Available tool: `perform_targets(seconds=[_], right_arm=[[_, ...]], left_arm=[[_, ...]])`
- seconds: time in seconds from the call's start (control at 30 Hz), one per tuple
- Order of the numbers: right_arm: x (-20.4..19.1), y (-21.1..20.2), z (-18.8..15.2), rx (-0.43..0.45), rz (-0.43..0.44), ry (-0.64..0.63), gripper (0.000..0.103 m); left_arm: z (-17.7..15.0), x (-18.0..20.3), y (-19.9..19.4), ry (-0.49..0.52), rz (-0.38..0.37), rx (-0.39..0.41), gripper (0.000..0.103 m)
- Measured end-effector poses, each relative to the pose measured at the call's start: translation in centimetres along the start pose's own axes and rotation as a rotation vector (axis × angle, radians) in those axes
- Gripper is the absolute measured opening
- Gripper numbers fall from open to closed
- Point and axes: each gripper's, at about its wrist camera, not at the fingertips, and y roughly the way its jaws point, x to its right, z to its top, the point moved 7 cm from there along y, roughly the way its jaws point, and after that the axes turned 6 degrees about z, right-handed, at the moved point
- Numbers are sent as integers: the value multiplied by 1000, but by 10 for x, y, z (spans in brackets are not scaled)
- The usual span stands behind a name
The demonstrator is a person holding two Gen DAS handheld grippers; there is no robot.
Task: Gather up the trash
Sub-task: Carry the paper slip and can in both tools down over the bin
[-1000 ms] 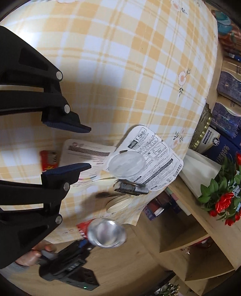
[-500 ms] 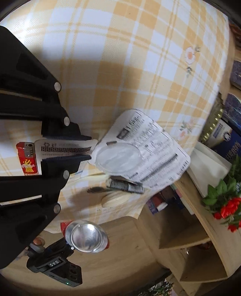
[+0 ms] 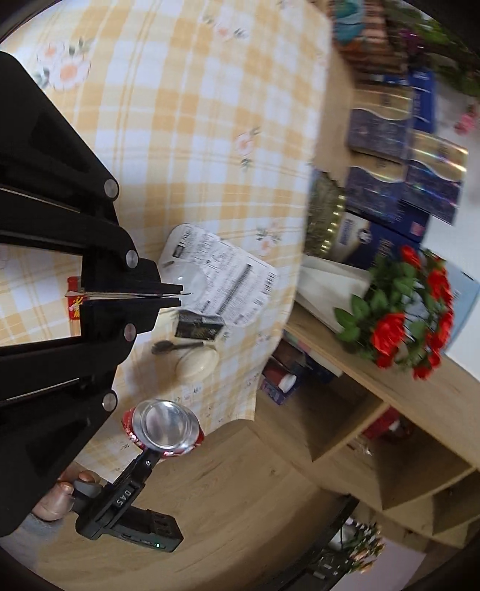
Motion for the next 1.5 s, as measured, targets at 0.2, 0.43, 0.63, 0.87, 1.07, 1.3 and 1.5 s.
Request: perform_targets(seconds=[0.2,0.43,0.63,0.87,1.07,1.3,1.5], right_arm=[[-22,-30,-11,16,16,2,36],[-45,-73,-47,8,23,5,36],[-53,-104,-79,-4,26,16,36],[-52,-131,-121,-35,26,28,36],[-45,-138,-152,-75,9,50,36],[-37,-140,-170,-98,-5,73,36],[-28,-141,-174,-100,-23,83,36]], left_arm=[[-7,19,-44,60,1,8,2],[-48,38,-97,101,3,7,1],[-100,51,-131,109,-25,-13,1],[-177,66,-144,123,-82,-108,1],[-238,59,-122,108,-76,-230,1],[-293,37,-77,40,-49,-368,1],[-320,22,-47,-5,-8,-438,1]])
